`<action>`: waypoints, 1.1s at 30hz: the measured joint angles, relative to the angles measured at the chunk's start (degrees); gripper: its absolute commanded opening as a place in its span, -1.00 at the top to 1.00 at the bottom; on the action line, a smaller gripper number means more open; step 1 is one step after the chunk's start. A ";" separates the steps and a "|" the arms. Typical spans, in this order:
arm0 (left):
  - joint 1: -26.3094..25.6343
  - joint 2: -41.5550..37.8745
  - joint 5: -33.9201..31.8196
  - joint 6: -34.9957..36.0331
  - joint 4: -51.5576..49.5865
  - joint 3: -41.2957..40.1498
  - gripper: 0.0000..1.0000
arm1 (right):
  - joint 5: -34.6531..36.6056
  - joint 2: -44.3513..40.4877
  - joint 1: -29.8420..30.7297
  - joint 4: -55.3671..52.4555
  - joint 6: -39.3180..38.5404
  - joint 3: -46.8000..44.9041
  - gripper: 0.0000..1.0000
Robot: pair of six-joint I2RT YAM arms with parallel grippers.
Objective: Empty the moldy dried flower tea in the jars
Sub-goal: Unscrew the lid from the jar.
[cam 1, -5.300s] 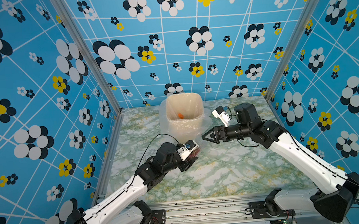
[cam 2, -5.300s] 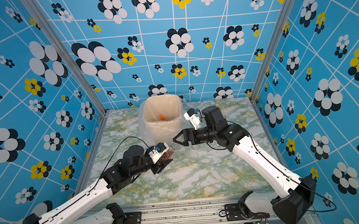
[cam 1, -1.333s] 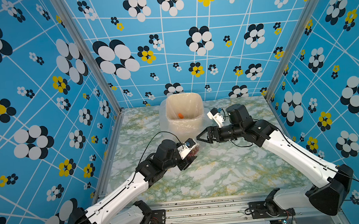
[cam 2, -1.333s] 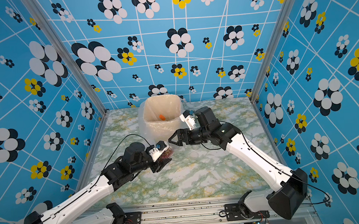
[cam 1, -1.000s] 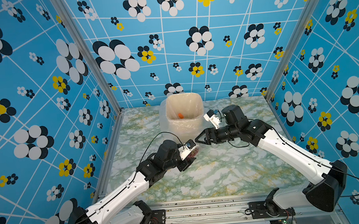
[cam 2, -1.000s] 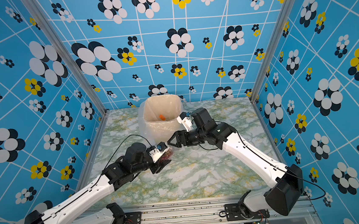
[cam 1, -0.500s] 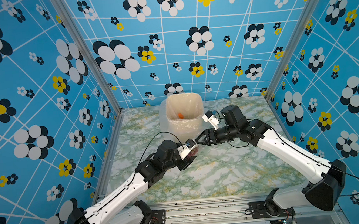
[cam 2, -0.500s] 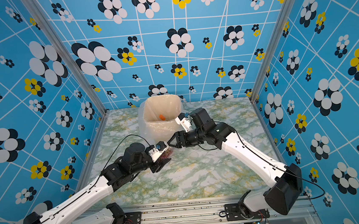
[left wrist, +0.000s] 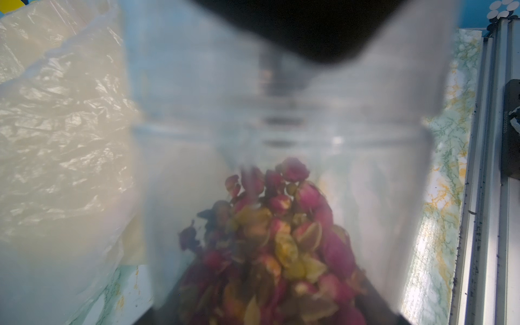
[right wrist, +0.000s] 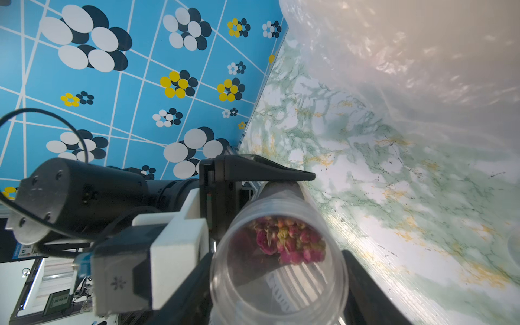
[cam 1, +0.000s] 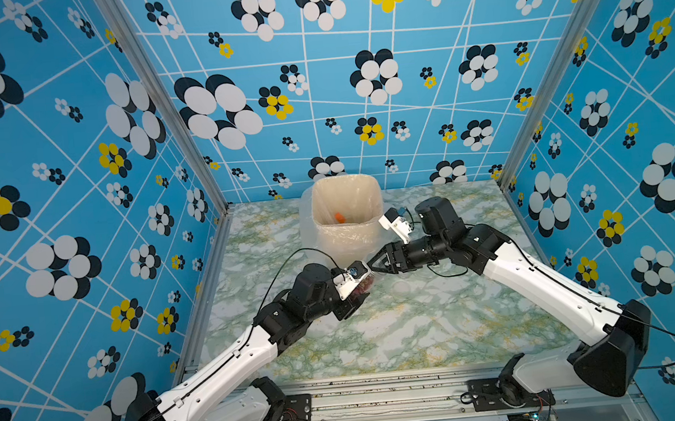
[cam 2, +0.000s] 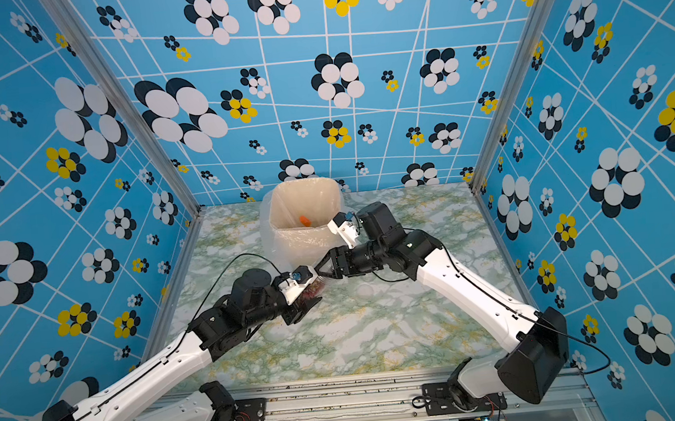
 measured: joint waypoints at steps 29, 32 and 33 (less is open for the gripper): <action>6.49 5.38 38.82 -7.23 0.92 0.02 0.97 | -4.76 -8.17 -0.61 -4.76 -54.45 -5.53 0.54; 6.54 5.38 38.91 -7.41 2.05 0.02 0.97 | -4.02 -9.99 -0.57 -2.25 -54.90 -7.17 0.34; 6.54 5.38 38.93 -7.43 2.32 0.02 0.97 | -3.98 -10.32 -0.57 -1.70 -54.93 -7.48 0.23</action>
